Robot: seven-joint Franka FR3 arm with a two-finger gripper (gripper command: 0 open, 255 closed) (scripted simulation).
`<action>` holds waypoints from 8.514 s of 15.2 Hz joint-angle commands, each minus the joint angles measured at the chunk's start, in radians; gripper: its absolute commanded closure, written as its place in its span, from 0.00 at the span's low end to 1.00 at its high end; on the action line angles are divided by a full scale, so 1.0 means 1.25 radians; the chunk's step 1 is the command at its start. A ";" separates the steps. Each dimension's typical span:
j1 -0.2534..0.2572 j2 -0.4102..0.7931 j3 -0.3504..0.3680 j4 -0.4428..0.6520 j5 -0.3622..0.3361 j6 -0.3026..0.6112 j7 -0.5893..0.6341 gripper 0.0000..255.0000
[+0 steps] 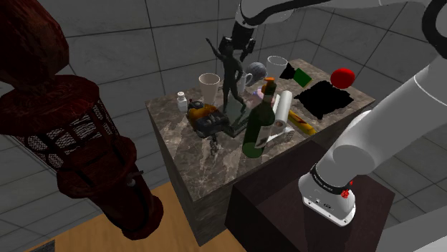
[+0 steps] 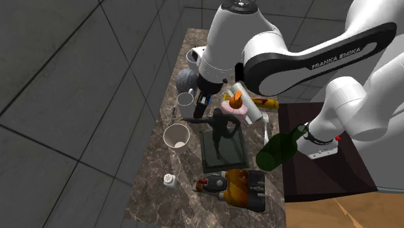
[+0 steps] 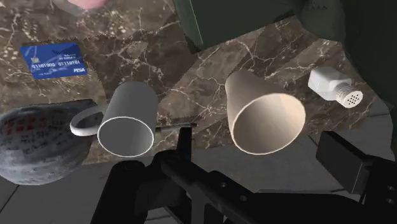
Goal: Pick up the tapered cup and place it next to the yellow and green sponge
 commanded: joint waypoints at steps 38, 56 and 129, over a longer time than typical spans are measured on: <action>0.002 0.329 -0.001 0.177 0.060 0.044 0.014 1.00; 0.002 0.268 -0.005 0.294 0.043 -0.132 0.038 1.00; -0.273 0.167 -0.299 0.096 0.091 -0.117 -0.560 1.00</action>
